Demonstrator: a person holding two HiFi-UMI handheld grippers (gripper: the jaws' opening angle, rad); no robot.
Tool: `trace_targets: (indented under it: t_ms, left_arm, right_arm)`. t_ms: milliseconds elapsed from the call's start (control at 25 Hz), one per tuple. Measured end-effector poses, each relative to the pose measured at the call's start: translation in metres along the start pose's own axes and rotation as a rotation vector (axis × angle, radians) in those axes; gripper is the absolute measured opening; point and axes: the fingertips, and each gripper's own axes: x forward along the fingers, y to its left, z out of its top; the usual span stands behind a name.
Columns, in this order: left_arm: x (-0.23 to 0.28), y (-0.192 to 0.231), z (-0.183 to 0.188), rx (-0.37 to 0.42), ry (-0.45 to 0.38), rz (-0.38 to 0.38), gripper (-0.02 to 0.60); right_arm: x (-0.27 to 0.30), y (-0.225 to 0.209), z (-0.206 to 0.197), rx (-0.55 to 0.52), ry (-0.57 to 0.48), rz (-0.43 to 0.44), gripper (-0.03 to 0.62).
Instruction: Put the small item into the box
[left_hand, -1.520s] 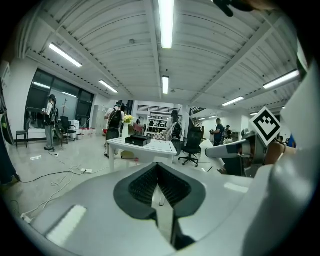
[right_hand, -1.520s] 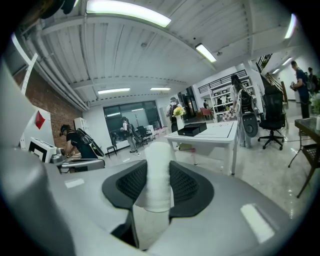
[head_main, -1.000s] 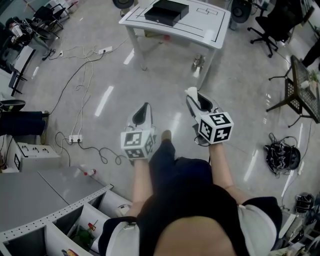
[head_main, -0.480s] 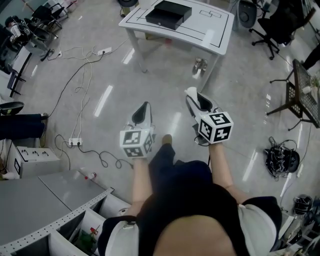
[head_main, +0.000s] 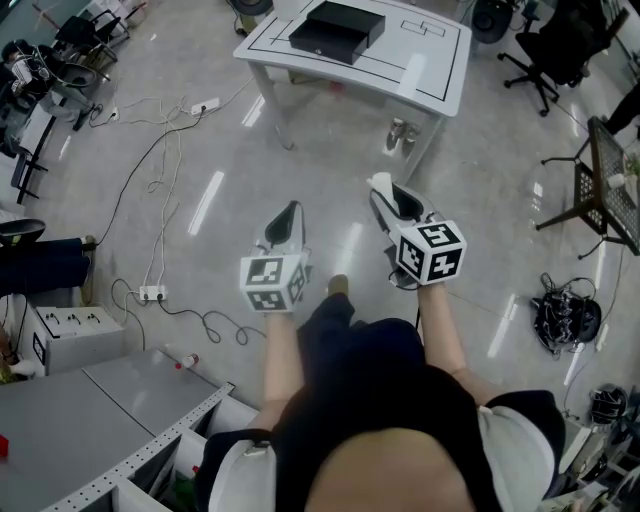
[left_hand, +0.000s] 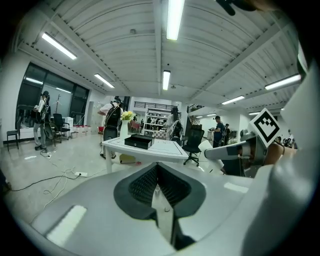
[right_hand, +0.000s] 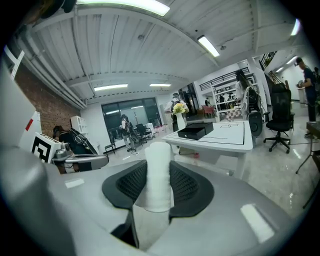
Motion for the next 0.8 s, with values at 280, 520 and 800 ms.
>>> trace_targets:
  t_ms: [280, 520, 800]
  left_arm:
    - [0.018, 0.019, 0.011, 0.002, -0.002, -0.018, 0.009]
    - [0.030, 0.037, 0.015, -0.009, -0.007, -0.020, 0.009]
    - [0.042, 0.054, 0.016, -0.009, -0.004, -0.022, 0.009]
  right_arm:
    - [0.025, 0.003, 0.009, -0.003, 0.006, 0.003, 0.140]
    - [0.042, 0.006, 0.014, -0.014, 0.010, 0.010, 0.140]
    - [0.062, 0.003, 0.021, -0.018, 0.009, 0.004, 0.140]
